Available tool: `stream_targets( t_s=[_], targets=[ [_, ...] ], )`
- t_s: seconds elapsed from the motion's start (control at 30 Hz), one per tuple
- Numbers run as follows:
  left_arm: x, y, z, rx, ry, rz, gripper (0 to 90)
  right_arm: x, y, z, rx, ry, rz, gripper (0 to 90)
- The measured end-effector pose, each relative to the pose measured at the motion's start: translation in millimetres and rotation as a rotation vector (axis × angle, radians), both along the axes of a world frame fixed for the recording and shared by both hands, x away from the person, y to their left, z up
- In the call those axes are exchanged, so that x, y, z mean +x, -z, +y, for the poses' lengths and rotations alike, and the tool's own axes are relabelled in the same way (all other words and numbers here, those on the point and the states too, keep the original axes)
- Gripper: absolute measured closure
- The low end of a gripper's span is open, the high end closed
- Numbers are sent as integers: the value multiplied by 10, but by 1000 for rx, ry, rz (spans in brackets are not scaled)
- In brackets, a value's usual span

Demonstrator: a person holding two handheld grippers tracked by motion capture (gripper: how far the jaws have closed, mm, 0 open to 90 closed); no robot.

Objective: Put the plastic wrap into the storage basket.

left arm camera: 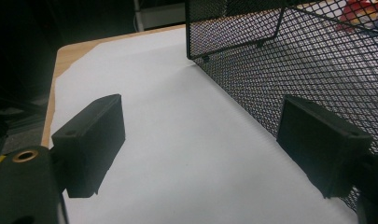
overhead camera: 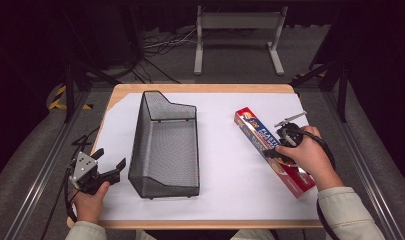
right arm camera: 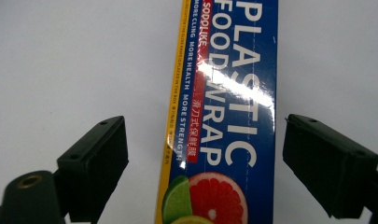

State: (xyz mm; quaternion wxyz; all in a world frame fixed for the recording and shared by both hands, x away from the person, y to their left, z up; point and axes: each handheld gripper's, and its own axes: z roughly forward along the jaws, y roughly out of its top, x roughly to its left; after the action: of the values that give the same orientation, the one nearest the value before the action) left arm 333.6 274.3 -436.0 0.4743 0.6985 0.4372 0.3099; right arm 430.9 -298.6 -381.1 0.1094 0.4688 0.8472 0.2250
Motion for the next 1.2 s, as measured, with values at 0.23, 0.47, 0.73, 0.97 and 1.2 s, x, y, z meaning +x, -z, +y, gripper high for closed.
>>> stream_targets(
  t_s=[0.23,0.47,0.73,0.97,1.2],
  targets=[
    [3,2,-1,1,1,0,160,58,148,19,-22,31,32,136],
    [3,2,-2,1,1,0,160,74,226,27,-48,46,50,175],
    [2,2,-3,2,-1,-1,160,57,234,32,-54,105,100,377],
    [3,1,-1,2,-3,-1,161,24,221,65,-76,128,78,397],
    [5,2,-3,5,-3,-1,161,-3,137,87,-41,153,62,401]
  ],
)
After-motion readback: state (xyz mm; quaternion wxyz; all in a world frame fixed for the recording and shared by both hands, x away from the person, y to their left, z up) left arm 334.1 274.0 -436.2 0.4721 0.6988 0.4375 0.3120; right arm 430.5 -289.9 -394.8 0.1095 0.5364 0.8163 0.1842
